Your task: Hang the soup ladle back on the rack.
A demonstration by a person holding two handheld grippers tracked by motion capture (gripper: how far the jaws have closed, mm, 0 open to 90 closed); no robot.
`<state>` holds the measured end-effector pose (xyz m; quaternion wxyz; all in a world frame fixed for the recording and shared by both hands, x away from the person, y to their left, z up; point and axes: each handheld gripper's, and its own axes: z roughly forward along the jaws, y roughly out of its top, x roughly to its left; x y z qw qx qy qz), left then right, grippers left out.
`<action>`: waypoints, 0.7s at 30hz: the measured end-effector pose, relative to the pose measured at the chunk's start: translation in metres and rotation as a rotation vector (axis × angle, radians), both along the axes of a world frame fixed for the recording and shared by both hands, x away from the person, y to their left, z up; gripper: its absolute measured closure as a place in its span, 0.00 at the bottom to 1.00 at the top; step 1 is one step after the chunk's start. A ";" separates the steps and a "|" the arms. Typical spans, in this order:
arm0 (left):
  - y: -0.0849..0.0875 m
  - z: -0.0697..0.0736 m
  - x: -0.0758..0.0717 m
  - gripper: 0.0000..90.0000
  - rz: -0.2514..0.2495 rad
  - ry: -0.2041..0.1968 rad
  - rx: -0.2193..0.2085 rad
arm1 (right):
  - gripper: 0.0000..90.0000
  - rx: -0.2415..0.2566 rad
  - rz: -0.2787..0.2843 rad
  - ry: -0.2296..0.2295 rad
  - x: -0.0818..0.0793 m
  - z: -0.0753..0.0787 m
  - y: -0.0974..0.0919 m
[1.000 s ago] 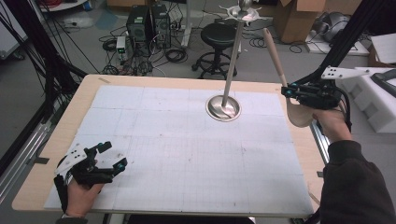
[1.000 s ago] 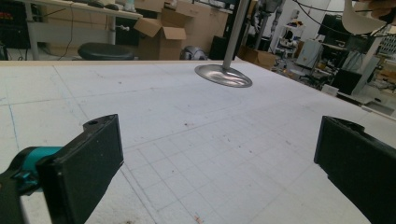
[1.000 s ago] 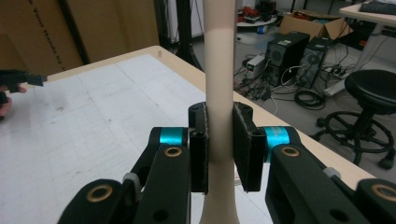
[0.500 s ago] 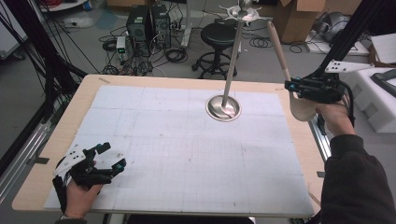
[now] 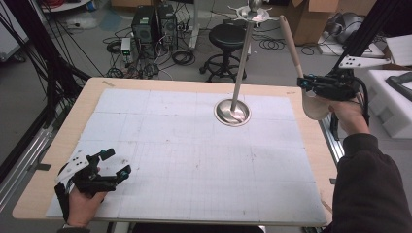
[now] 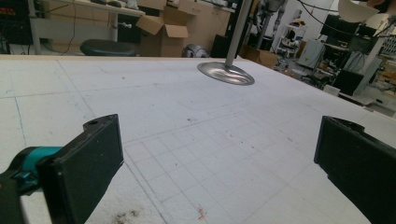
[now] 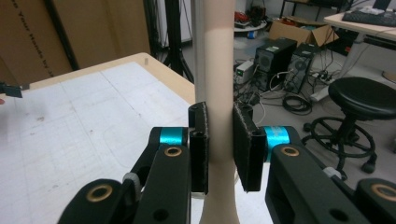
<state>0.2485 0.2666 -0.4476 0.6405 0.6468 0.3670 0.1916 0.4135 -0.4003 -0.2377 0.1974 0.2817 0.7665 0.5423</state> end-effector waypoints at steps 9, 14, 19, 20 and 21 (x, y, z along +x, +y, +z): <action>0.000 0.000 -0.001 0.02 -0.010 -0.002 0.000 | 0.87 0.011 0.004 0.002 0.005 0.000 0.004; 0.001 0.000 -0.001 0.02 -0.017 -0.006 -0.003 | 0.87 0.005 -0.001 0.006 0.007 -0.001 0.005; 0.001 0.000 -0.001 0.02 -0.013 -0.005 -0.003 | 0.87 0.005 0.007 0.015 0.008 -0.002 0.007; 0.001 0.000 -0.001 0.02 -0.013 -0.006 -0.002 | 0.87 0.006 0.009 0.012 0.008 -0.002 0.007; 0.001 0.000 -0.001 0.02 -0.012 -0.005 -0.003 | 0.87 0.007 0.013 0.015 0.008 -0.002 0.008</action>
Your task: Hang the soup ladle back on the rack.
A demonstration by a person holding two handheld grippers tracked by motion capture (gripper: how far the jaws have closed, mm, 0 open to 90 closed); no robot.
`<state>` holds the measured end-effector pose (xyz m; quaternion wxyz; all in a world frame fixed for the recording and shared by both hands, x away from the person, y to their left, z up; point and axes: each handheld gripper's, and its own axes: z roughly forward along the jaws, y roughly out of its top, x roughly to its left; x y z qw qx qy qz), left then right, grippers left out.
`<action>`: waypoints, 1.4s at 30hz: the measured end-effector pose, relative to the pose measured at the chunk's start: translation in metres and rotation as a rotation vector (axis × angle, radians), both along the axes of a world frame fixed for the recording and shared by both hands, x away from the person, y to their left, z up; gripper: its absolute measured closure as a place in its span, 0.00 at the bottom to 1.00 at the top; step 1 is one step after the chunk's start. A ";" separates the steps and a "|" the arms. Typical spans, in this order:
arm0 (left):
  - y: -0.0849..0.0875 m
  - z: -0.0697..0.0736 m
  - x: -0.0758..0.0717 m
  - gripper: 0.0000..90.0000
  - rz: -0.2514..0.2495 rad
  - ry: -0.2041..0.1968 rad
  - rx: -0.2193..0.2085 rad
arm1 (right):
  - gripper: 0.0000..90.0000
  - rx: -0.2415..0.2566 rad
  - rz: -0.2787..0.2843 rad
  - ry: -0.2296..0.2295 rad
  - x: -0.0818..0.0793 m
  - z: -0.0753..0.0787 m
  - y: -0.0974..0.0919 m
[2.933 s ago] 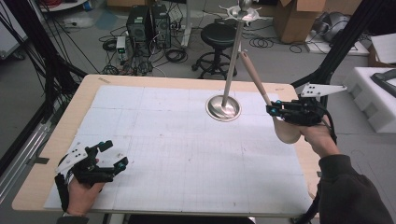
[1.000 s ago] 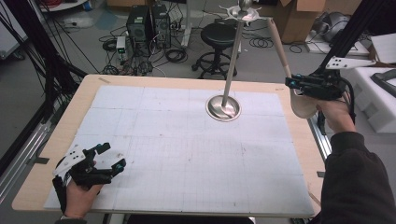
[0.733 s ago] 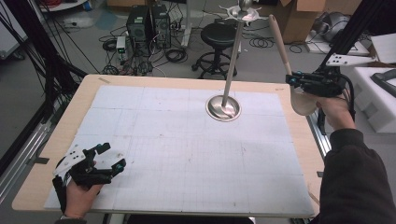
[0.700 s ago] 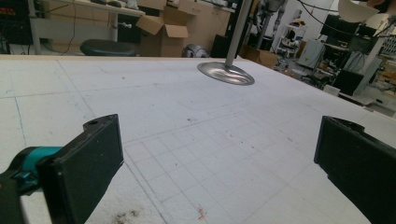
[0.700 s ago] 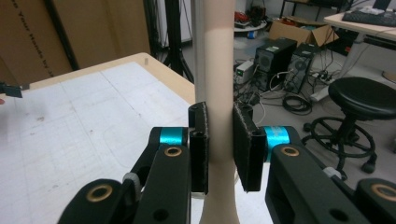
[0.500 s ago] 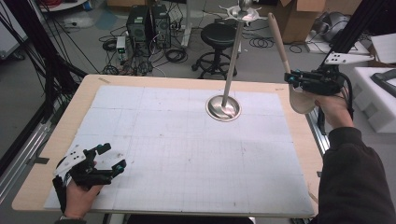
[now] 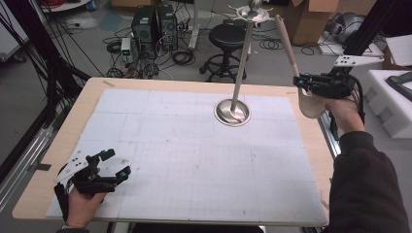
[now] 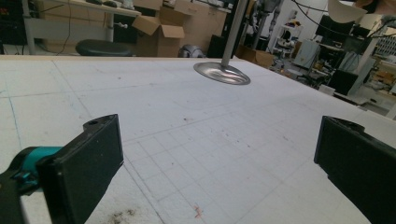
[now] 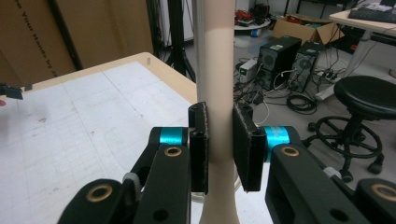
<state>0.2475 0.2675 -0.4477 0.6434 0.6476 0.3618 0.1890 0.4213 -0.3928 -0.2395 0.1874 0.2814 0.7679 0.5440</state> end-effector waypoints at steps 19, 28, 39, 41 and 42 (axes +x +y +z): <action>0.000 0.000 0.000 0.02 -0.001 0.002 0.000 | 0.87 -0.036 0.025 0.017 0.002 -0.004 0.012; 0.000 0.001 -0.001 0.02 -0.001 -0.001 -0.004 | 0.87 -0.048 0.018 0.033 0.006 -0.007 0.019; 0.002 0.002 -0.003 0.02 0.000 -0.002 -0.005 | 0.87 -0.064 0.021 0.054 0.015 -0.015 0.032; 0.003 0.002 -0.003 0.02 0.000 -0.003 -0.003 | 0.87 -0.066 0.017 0.057 0.016 -0.016 0.035; 0.003 0.002 -0.003 0.02 0.001 -0.002 -0.007 | 0.87 -0.063 0.016 0.060 0.017 -0.017 0.036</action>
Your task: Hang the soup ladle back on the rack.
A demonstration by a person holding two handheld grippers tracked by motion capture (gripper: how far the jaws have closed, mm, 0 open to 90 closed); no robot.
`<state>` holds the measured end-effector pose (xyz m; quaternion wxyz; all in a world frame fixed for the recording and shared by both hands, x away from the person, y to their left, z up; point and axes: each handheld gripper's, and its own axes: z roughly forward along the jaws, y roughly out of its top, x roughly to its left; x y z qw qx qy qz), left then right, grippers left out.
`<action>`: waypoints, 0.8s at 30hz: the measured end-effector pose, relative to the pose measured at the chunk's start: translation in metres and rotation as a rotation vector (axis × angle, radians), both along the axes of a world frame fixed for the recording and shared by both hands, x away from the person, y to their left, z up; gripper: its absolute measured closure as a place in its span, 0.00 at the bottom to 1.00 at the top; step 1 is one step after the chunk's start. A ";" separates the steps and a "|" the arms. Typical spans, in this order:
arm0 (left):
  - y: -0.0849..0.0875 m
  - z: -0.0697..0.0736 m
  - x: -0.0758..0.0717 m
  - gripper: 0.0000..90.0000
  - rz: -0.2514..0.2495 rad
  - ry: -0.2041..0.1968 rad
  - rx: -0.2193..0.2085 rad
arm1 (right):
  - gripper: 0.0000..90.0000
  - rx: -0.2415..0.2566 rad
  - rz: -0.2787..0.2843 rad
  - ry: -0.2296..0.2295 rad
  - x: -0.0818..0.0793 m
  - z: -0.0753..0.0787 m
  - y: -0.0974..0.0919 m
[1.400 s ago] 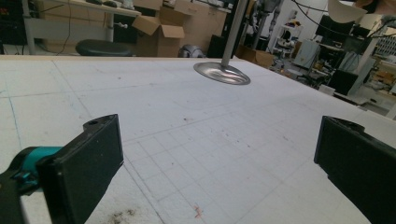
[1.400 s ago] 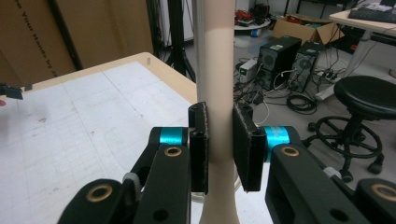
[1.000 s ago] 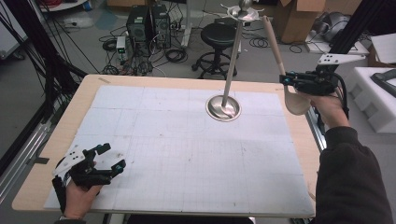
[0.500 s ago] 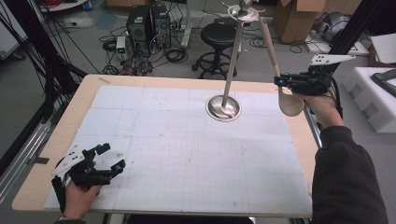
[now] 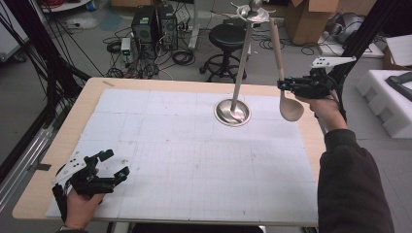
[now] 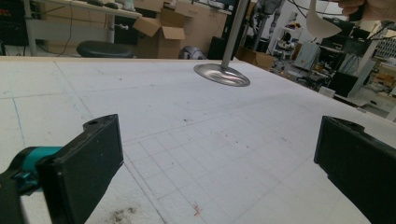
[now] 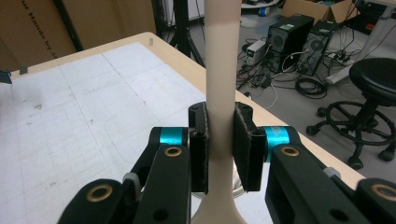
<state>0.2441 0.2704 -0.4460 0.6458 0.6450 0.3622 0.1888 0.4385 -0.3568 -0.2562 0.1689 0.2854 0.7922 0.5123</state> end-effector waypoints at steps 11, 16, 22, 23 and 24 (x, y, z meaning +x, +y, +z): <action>0.001 0.000 -0.001 0.02 -0.003 0.001 -0.003 | 0.87 -0.004 0.000 0.011 0.006 -0.005 0.009; 0.001 -0.001 -0.001 0.02 -0.007 0.003 -0.002 | 0.87 -0.003 -0.005 0.008 0.010 -0.008 0.014; 0.001 0.000 -0.001 0.02 -0.004 0.001 -0.003 | 0.87 -0.002 -0.017 0.005 0.013 -0.011 0.020; 0.001 0.000 -0.001 0.02 -0.005 0.002 -0.003 | 0.87 -0.006 -0.017 0.004 0.013 -0.012 0.021; 0.001 0.000 -0.001 0.02 -0.005 0.002 -0.003 | 0.87 -0.001 -0.015 0.003 0.014 -0.012 0.022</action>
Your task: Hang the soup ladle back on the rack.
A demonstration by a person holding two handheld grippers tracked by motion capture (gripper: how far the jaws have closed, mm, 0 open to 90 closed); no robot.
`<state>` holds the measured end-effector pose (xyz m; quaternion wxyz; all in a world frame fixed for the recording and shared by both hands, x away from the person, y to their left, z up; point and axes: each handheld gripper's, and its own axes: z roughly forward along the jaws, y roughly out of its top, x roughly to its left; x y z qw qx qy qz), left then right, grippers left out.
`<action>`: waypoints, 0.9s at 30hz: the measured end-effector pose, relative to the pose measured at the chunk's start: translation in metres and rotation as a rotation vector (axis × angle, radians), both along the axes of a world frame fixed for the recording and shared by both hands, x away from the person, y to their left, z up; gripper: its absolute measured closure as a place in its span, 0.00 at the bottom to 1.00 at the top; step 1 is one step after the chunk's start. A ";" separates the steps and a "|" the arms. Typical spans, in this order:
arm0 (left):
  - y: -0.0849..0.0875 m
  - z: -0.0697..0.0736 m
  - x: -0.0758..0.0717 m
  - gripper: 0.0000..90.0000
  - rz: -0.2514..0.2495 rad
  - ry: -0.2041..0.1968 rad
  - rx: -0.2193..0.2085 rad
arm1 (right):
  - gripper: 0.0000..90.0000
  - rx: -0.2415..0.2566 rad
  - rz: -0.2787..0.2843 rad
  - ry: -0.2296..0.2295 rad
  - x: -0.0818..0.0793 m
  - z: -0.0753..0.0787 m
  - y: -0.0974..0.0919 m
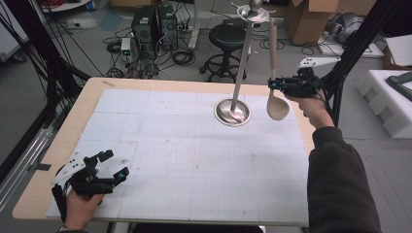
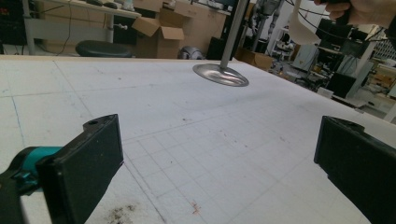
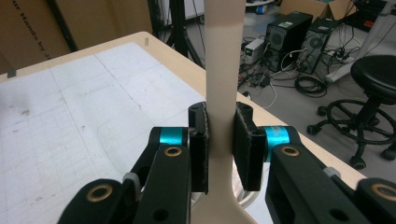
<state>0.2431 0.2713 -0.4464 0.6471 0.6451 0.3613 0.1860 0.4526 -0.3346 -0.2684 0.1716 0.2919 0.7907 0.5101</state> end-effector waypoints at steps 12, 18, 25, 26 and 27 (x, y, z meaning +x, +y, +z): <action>0.000 0.000 0.000 0.02 0.005 -0.001 -0.007 | 0.87 0.009 -0.006 -0.003 0.004 -0.004 0.006; 0.000 0.000 -0.001 0.02 0.004 -0.001 -0.006 | 0.87 0.006 -0.021 -0.018 0.006 -0.006 0.010; 0.001 0.000 -0.001 0.02 0.005 -0.002 -0.006 | 0.86 0.001 -0.041 -0.037 0.007 -0.008 0.014; 0.001 0.000 -0.001 0.02 0.006 -0.002 -0.007 | 0.86 -0.001 -0.046 -0.038 0.007 -0.008 0.015; 0.002 0.000 -0.001 0.02 0.006 -0.003 -0.006 | 0.85 -0.002 -0.046 -0.041 0.007 -0.008 0.015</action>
